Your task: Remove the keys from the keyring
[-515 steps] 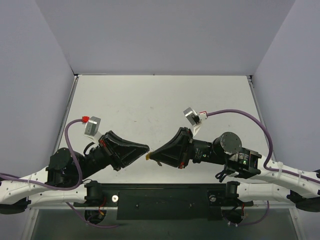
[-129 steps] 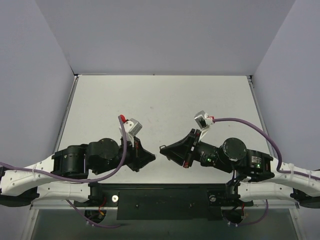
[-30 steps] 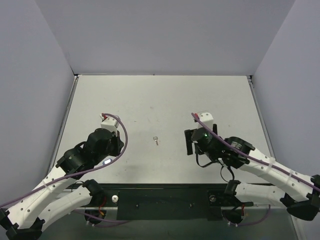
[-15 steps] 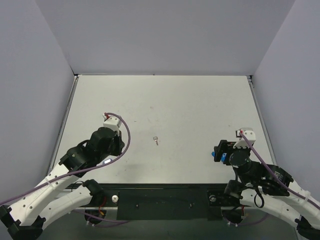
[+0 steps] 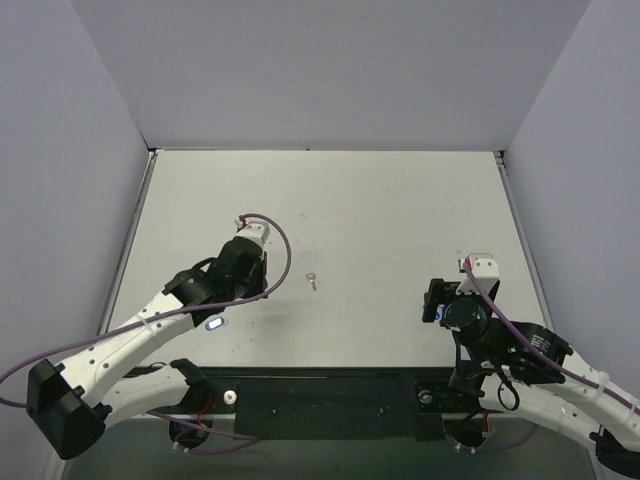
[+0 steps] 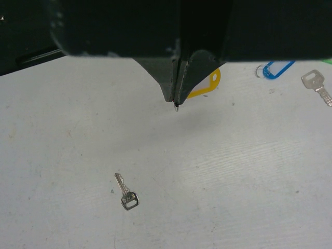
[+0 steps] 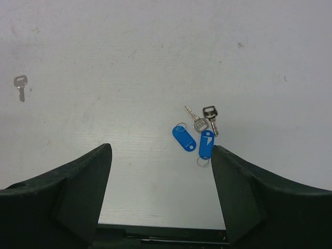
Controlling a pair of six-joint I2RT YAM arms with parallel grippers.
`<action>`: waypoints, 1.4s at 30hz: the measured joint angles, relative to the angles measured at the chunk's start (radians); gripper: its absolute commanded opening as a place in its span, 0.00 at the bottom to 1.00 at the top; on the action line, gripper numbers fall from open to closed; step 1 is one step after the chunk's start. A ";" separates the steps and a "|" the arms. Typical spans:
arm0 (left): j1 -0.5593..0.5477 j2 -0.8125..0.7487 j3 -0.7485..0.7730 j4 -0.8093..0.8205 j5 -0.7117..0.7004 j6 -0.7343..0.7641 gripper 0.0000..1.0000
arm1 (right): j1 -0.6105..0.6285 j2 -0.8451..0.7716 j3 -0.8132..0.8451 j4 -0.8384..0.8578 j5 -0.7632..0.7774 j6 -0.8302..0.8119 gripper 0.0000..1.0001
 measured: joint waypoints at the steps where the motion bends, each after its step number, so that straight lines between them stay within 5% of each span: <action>1: 0.006 0.029 0.002 0.019 0.006 -0.001 0.00 | 0.000 0.002 0.000 0.001 0.000 0.000 0.73; 6: 0.051 0.185 0.104 0.056 0.027 0.001 0.00 | 0.004 0.003 0.000 0.001 -0.003 -0.004 0.73; 8: 0.076 0.233 0.157 0.078 0.039 0.002 0.30 | 0.007 0.003 0.000 0.001 -0.004 -0.004 0.73; 10: 0.104 0.277 0.210 0.098 0.064 0.001 0.79 | 0.008 0.003 0.000 0.001 -0.004 -0.004 0.73; 26: 0.145 0.229 0.294 0.072 0.138 0.025 0.86 | 0.023 0.029 0.000 0.001 -0.010 -0.004 0.75; 36: 0.149 -0.151 0.132 -0.013 0.067 0.081 0.88 | 0.032 0.005 0.000 0.001 0.005 0.034 0.77; 42: 0.149 -0.330 -0.008 -0.033 0.066 0.080 0.88 | 0.032 -0.084 0.000 0.002 0.019 0.048 0.90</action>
